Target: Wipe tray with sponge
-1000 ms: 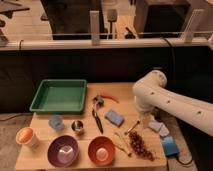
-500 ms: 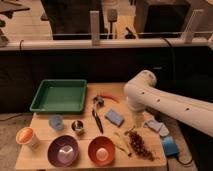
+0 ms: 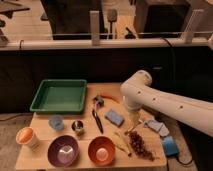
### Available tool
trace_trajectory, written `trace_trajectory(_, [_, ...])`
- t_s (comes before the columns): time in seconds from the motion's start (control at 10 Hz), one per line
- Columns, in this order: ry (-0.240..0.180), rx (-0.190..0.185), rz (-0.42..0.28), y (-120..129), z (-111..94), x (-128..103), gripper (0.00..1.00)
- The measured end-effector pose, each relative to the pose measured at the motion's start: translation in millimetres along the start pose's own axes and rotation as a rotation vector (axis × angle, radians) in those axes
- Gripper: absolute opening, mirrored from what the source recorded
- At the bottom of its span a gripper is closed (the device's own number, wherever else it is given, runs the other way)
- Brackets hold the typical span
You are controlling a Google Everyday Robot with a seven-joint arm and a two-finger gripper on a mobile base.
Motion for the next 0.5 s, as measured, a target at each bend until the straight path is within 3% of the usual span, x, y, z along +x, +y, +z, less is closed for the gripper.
trace_trajectory(0.5, [-0.01,0.003,-0.072,-12.5,13.4,-8.4,0.8])
